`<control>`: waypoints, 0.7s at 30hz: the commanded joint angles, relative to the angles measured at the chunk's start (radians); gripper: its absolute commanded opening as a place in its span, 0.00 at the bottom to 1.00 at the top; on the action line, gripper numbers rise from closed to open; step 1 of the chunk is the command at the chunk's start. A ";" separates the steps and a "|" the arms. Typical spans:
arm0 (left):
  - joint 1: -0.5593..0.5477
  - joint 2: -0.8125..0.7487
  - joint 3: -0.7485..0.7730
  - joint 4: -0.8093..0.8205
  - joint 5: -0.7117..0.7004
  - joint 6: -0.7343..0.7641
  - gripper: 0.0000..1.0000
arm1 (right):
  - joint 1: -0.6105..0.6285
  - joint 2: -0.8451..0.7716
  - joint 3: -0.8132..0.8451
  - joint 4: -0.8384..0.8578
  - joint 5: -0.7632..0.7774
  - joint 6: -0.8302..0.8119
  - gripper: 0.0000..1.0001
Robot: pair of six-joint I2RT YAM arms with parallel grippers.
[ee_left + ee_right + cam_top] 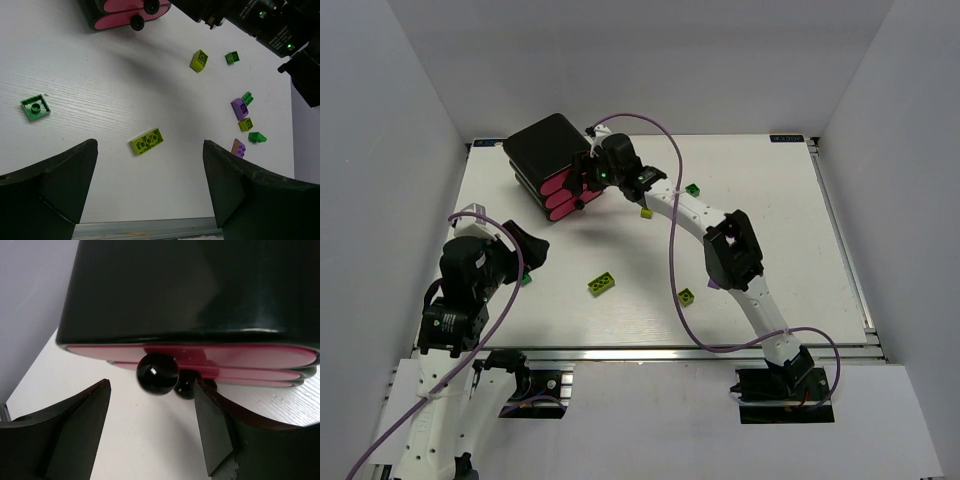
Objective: Sort the legos into containers by color
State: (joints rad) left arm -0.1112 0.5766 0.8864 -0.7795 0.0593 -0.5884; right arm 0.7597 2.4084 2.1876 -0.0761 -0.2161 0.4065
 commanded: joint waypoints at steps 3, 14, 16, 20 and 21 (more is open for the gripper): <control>0.002 0.014 0.036 -0.004 -0.004 -0.004 0.95 | 0.003 0.052 0.080 0.113 0.055 0.015 0.72; 0.002 0.025 0.037 -0.006 0.002 -0.004 0.95 | -0.002 0.070 0.081 0.219 0.104 -0.009 0.58; 0.002 0.025 0.034 -0.003 0.004 -0.005 0.95 | 0.001 0.070 0.077 0.223 0.101 -0.006 0.52; 0.002 0.023 0.025 0.002 0.001 -0.011 0.95 | 0.003 0.064 0.064 0.226 0.098 -0.005 0.40; 0.002 0.023 0.023 0.002 0.001 -0.013 0.95 | 0.000 0.060 0.058 0.228 0.096 -0.006 0.37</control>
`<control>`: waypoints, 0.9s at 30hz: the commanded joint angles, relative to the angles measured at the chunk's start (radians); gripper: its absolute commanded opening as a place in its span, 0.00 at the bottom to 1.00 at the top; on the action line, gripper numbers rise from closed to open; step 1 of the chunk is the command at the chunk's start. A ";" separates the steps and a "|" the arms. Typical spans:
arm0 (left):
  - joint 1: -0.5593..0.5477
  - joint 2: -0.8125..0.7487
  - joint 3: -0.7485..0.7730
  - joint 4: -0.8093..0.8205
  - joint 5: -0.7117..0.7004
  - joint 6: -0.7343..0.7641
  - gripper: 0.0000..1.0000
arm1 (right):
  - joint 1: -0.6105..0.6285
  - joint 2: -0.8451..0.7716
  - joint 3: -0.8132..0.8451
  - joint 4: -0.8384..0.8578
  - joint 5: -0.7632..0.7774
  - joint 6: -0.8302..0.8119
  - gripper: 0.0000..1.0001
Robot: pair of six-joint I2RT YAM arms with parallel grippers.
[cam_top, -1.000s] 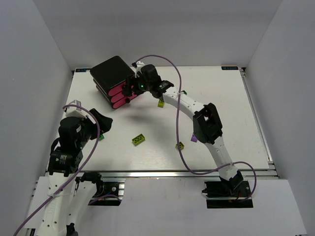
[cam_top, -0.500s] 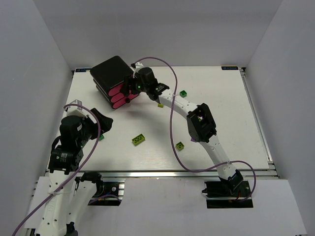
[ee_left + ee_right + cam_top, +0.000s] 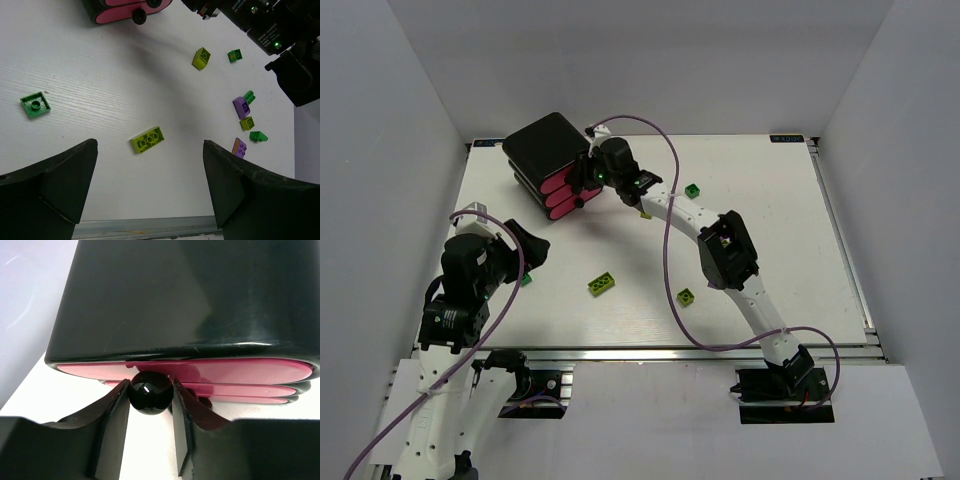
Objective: Sort the legos into containers by color
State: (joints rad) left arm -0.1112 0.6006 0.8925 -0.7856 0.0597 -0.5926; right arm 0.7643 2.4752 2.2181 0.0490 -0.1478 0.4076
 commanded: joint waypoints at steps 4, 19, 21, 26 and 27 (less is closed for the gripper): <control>0.002 -0.016 0.005 0.005 -0.011 -0.019 0.95 | -0.008 -0.050 -0.041 0.121 0.025 -0.012 0.20; 0.002 -0.039 -0.056 0.023 -0.104 -0.082 0.95 | -0.020 -0.376 -0.573 0.222 -0.013 -0.075 0.12; 0.002 -0.033 -0.058 0.019 -0.116 -0.085 0.95 | -0.019 -0.401 -0.632 0.239 -0.015 -0.081 0.14; 0.002 -0.007 -0.059 0.003 -0.156 -0.092 0.95 | -0.026 -0.430 -0.675 0.245 -0.041 -0.096 0.42; 0.002 0.004 -0.058 0.003 -0.164 -0.095 0.95 | -0.025 -0.430 -0.675 0.247 -0.059 -0.102 0.56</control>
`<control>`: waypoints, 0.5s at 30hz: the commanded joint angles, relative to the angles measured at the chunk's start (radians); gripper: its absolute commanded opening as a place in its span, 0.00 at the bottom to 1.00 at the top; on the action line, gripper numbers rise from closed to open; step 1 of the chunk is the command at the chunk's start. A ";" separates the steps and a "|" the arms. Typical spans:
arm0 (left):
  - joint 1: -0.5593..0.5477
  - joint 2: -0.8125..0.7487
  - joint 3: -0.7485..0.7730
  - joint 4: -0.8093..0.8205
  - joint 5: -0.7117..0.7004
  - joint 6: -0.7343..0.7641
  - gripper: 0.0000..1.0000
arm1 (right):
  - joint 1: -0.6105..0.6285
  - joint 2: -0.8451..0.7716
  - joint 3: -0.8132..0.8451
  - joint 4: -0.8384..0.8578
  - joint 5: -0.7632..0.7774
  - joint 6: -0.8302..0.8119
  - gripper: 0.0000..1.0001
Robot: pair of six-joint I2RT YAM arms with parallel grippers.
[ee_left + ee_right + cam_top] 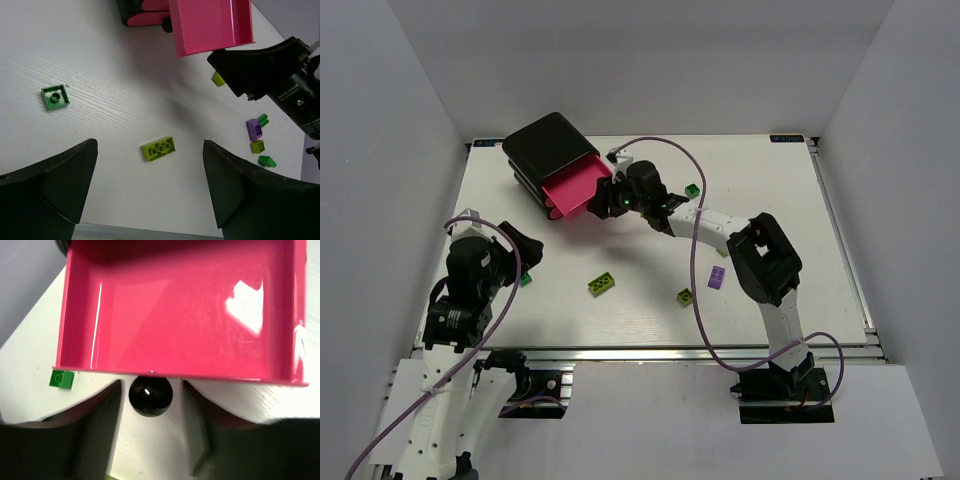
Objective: Sort the legos into containers by color
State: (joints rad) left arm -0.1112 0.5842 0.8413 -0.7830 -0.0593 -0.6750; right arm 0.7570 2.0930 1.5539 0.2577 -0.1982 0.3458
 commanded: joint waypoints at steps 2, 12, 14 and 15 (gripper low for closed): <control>0.002 0.035 -0.007 -0.013 -0.065 -0.015 0.95 | -0.022 -0.047 -0.002 0.037 -0.024 -0.054 0.68; 0.002 0.144 -0.011 -0.058 -0.119 -0.029 0.95 | -0.038 -0.123 -0.075 0.019 -0.144 -0.157 0.89; 0.002 0.181 -0.014 -0.079 -0.138 -0.028 0.93 | -0.041 -0.143 -0.107 -0.030 -0.187 -0.201 0.89; 0.002 0.196 -0.025 -0.096 -0.161 -0.029 0.93 | -0.048 -0.172 -0.127 -0.043 -0.242 -0.244 0.89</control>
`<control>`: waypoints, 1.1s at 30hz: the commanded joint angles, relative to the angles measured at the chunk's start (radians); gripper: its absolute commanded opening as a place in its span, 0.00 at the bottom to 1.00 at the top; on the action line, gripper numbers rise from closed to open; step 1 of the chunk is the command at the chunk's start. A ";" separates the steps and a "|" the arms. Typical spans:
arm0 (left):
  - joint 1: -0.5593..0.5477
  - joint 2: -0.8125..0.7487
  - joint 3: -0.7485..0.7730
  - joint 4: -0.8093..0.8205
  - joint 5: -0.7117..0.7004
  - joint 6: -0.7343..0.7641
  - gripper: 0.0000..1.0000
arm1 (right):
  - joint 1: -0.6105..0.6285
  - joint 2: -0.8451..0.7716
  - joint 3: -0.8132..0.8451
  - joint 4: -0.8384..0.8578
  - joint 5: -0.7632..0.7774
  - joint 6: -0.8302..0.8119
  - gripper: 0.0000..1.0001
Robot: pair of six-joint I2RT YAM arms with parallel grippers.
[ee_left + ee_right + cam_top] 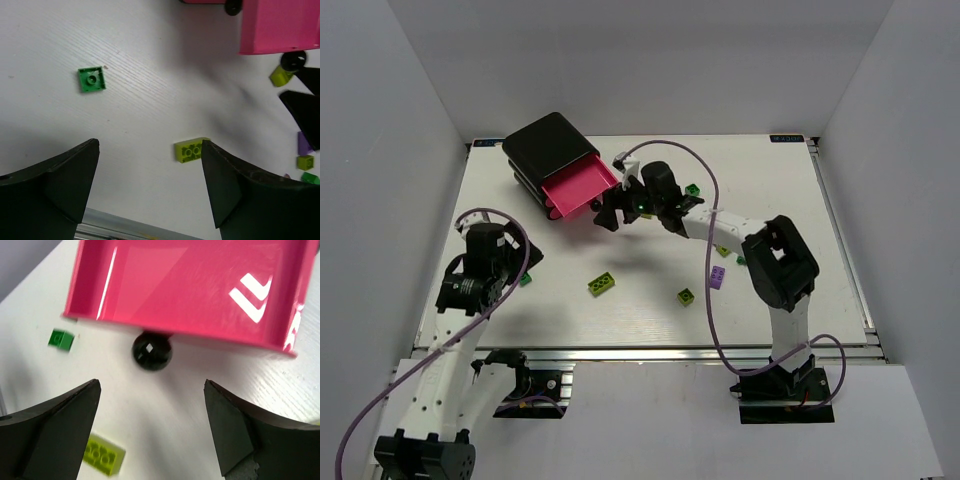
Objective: Sort the legos into containers by color
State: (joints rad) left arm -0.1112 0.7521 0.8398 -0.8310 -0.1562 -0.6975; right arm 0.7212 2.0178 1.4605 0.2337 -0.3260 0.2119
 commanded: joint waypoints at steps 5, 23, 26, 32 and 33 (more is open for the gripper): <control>-0.007 0.156 -0.041 -0.069 -0.115 -0.014 0.91 | -0.019 -0.203 -0.163 -0.094 -0.245 -0.282 0.89; 0.004 0.561 -0.107 0.176 -0.198 -0.023 0.88 | -0.167 -0.438 -0.233 -0.398 -0.410 -0.525 0.84; 0.004 0.610 -0.100 0.233 -0.201 -0.005 0.84 | -0.192 -0.471 -0.242 -0.413 -0.412 -0.537 0.84; 0.013 0.733 -0.047 0.244 -0.252 0.007 0.74 | -0.229 -0.521 -0.273 -0.447 -0.420 -0.563 0.85; 0.013 0.759 -0.044 0.245 -0.256 0.009 0.74 | -0.230 -0.522 -0.282 -0.450 -0.421 -0.565 0.85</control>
State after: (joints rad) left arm -0.1066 1.4738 0.7689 -0.6186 -0.3634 -0.7002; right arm 0.5056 1.5372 1.1961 -0.1860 -0.7185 -0.3229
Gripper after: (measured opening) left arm 0.742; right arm 0.851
